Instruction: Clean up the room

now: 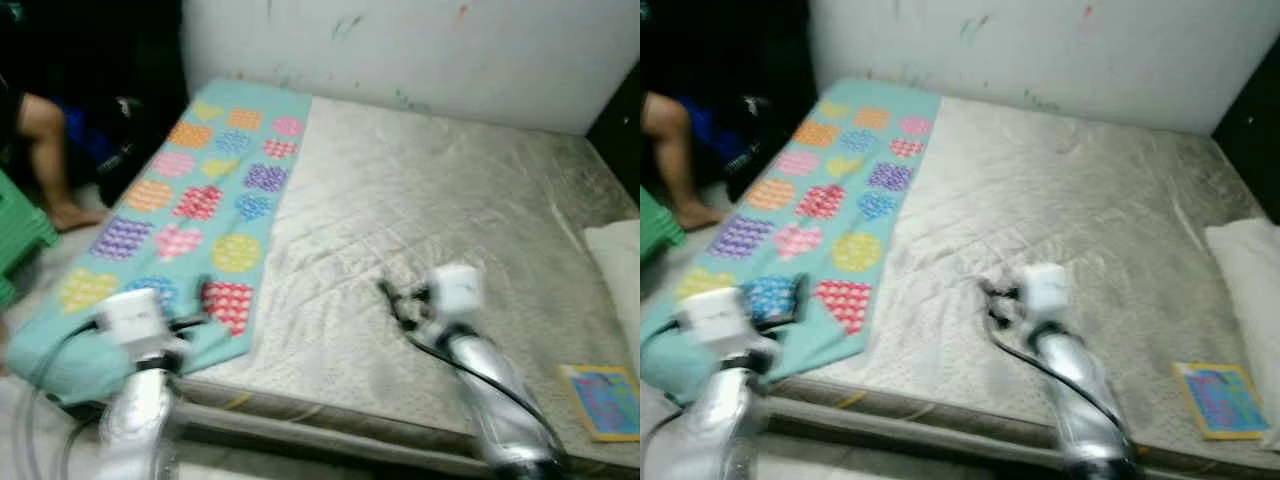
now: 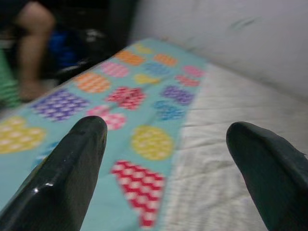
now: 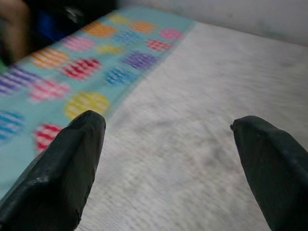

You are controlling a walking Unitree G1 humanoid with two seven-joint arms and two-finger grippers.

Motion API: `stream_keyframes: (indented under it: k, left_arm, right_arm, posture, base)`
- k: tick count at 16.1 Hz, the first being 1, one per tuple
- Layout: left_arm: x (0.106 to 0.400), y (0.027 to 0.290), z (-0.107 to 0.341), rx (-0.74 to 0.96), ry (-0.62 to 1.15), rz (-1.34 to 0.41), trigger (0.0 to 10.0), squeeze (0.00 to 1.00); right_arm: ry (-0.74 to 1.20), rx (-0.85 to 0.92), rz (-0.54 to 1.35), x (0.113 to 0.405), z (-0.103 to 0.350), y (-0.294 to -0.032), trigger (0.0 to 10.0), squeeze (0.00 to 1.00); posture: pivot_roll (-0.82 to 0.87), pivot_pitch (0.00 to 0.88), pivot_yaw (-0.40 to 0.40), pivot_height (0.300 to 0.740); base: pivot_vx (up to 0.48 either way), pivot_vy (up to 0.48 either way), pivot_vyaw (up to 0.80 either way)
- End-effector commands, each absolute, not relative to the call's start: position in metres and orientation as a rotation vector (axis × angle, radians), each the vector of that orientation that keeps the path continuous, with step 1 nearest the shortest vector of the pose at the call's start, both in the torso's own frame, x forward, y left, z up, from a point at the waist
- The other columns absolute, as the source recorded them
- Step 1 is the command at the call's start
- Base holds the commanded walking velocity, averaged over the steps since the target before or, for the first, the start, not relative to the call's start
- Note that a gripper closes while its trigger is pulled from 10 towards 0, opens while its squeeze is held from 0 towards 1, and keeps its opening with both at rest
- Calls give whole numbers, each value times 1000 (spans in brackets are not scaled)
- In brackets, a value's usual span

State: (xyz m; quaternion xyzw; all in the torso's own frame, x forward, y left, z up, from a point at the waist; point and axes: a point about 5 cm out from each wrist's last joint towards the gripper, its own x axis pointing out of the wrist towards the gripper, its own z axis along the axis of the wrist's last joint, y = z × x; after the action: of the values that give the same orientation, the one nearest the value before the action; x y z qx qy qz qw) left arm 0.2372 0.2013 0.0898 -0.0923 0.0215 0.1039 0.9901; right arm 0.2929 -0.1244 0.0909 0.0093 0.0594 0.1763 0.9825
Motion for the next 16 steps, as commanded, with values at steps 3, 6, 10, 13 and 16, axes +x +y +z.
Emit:
stream_keyframes:
  k: [3,6,10,13,16]
  left_arm:
    - [238,194,93,-204,19,233,10000,0]
    - [234,191,91,-214,15,268,10000,0]
    - [237,187,91,-214,13,274,10000,0]
    - [240,186,92,-211,10,264,10000,0]
    - [240,186,92,-211,10,264,10000,0]
  right_arm:
    - [165,-11,374,292,82,-133,10000,0]
    - [174,-24,406,298,82,-130,10000,0]
    - [176,-31,405,305,81,-129,10000,0]
    - [171,-27,392,305,81,-129,10000,0]
    - [171,-27,392,305,81,-129,10000,0]
  posture:
    - [6,0,-148,740]
    - [37,0,-190,740]
    - [19,0,-165,740]
    - [4,0,-146,740]
    - [4,0,-146,740]
  base:
    - [0,0,0]
    - [0,0,0]
    - [0,0,0]
    - [0,0,0]
    - [0,0,0]
